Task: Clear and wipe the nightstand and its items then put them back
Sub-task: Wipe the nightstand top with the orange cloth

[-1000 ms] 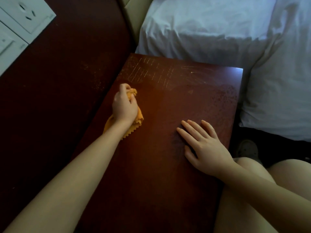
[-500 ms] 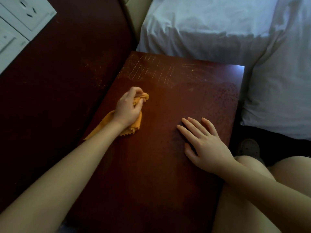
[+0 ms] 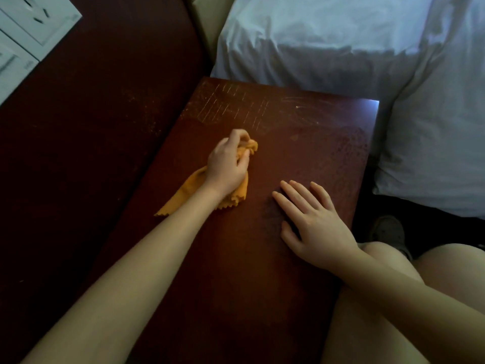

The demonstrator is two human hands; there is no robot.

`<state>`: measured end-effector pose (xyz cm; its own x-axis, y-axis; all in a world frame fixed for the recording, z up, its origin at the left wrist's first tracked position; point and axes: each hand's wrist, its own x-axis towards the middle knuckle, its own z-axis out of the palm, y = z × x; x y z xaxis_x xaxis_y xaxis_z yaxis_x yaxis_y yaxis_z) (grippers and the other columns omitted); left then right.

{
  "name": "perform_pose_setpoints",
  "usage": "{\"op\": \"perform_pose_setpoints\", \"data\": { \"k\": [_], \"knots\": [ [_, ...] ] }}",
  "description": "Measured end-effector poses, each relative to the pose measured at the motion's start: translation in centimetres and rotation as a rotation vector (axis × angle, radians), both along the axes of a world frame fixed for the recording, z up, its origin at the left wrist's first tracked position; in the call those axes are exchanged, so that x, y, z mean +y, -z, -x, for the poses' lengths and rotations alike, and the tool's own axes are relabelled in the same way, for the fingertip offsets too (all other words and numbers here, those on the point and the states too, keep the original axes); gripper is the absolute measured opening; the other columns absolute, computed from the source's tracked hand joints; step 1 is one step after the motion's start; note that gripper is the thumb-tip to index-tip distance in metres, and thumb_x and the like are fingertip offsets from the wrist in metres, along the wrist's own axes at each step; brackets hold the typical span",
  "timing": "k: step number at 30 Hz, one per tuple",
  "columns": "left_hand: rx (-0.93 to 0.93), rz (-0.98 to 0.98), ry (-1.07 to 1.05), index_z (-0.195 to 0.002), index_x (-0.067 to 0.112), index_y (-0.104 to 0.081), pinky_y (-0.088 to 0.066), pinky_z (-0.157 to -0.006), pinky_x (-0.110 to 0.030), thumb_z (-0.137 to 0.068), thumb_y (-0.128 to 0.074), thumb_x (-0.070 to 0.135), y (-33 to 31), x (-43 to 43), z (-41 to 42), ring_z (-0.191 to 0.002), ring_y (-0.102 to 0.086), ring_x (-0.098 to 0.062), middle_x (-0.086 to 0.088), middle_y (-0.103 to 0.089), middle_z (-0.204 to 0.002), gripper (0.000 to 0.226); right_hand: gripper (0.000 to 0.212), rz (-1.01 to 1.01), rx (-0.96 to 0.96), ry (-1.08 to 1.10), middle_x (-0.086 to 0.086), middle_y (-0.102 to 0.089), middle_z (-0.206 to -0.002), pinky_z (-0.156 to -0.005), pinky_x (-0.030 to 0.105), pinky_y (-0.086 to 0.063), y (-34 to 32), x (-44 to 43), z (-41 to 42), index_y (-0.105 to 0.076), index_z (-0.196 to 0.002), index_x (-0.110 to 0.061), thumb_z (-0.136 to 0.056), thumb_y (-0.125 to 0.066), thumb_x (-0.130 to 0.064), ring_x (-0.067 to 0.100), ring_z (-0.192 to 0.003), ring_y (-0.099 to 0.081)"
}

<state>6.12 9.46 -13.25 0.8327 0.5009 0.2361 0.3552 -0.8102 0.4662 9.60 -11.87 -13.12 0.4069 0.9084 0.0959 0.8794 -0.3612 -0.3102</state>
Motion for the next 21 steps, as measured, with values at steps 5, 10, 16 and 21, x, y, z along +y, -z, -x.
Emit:
{"op": "perform_pose_setpoints", "data": {
  "k": [5, 10, 16, 21],
  "knots": [
    [-0.012, -0.002, -0.076, -0.11, 0.014, -0.05, -0.033, -0.073, -0.01, -0.09, -0.053, 0.013, 0.3, 1.2, 2.0, -0.097, -0.056, -0.014, -0.002, -0.061, -0.105, 0.02, 0.053, -0.006, -0.004, 0.0, 0.012, -0.05, -0.136, -0.107, 0.048, -0.02, 0.2, 0.0, 0.0, -0.052, -0.131, -0.011, -0.084, -0.041, -0.032, 0.028, -0.128, -0.045],
    [-0.1, 0.019, -0.402, -0.109, 0.012, -0.049, -0.041, -0.07, -0.022, -0.089, -0.051, 0.006, 0.0, -0.7, -2.4, -0.096, -0.055, -0.019, -0.004, -0.058, -0.1, 0.021, 0.054, -0.019, 0.0, 0.005, 0.013, -0.051, -0.135, -0.107, 0.049, -0.021, 0.2, 0.0, 0.0, -0.053, -0.13, -0.01, -0.084, -0.038, -0.033, 0.028, -0.127, -0.046],
    [-0.074, -0.006, -0.144, -0.108, 0.011, -0.05, -0.043, -0.071, -0.024, -0.089, -0.052, 0.01, 0.2, -3.8, -4.4, -0.094, -0.058, -0.02, -0.005, -0.061, -0.1, 0.019, 0.055, -0.038, 0.003, -0.004, 0.012, -0.05, -0.137, -0.107, 0.051, -0.023, 0.5, 0.0, -0.1, -0.052, -0.131, -0.011, -0.084, -0.036, -0.034, 0.028, -0.128, -0.045],
    [-0.035, 0.05, -0.035, -0.108, 0.011, -0.051, -0.048, -0.081, -0.027, -0.089, -0.055, 0.013, 0.0, -2.3, -1.9, -0.097, -0.059, -0.017, -0.004, -0.063, -0.104, 0.019, 0.054, -0.056, 0.007, -0.006, 0.012, -0.051, -0.135, -0.106, 0.052, -0.024, 0.6, 0.0, -0.2, -0.053, -0.13, -0.011, -0.084, -0.036, -0.034, 0.028, -0.128, -0.045]
  ]
}}
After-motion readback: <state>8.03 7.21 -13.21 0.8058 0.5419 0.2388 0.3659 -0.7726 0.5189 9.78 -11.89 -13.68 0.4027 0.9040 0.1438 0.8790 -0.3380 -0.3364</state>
